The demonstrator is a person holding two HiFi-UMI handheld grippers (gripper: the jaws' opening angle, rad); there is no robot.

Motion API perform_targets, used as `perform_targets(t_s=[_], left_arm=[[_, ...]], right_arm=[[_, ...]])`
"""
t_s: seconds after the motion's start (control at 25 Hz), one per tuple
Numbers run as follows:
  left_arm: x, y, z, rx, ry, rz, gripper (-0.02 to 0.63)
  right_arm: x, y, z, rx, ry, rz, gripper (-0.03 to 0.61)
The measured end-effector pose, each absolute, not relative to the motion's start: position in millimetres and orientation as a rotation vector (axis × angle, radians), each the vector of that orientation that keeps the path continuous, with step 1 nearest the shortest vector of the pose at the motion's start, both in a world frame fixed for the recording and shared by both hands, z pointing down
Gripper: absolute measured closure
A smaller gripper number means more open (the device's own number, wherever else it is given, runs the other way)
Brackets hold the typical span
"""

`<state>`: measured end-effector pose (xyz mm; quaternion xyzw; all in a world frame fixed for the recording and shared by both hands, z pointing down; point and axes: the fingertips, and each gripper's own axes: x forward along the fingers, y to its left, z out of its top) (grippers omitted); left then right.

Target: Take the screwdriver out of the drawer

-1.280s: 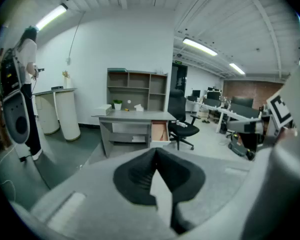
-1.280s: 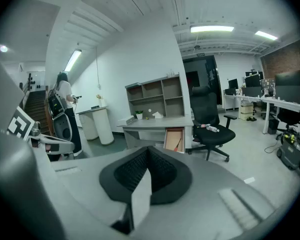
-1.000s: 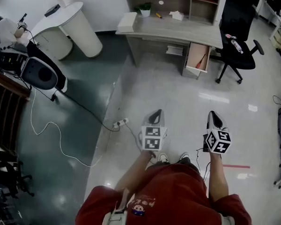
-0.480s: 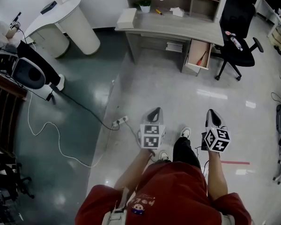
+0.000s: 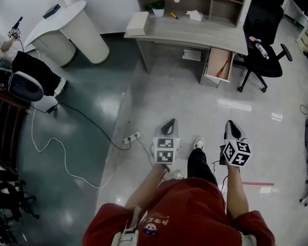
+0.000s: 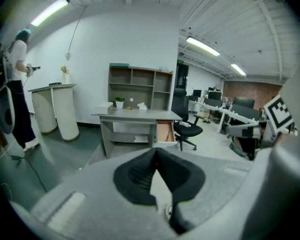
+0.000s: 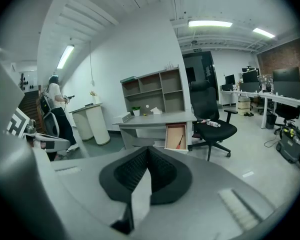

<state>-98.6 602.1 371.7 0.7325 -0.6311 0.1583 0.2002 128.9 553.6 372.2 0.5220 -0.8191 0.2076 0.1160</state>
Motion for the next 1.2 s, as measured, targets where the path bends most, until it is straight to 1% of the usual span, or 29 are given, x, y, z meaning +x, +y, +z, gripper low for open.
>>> perform_targets(t_s=[0.64, 0.88, 1.2], left_arm=[[-53.7, 415.7, 357.1, 2.061, -1.751, 0.503, 0.615], [-28.9, 355.9, 360.0, 2.059, -1.735, 0.528, 0.615], [-17.5, 285.1, 359.8, 2.047, -1.756, 0.535, 0.615]], right_arm=[[171.4, 370.7, 378.0, 1.548, -2.392, 0.730, 0.578], [195.8, 310.8, 386.3, 1.553, -2.379, 0.761, 0.578], [208.6, 242.7, 394.0, 1.534, -2.383, 0.785, 0.578]])
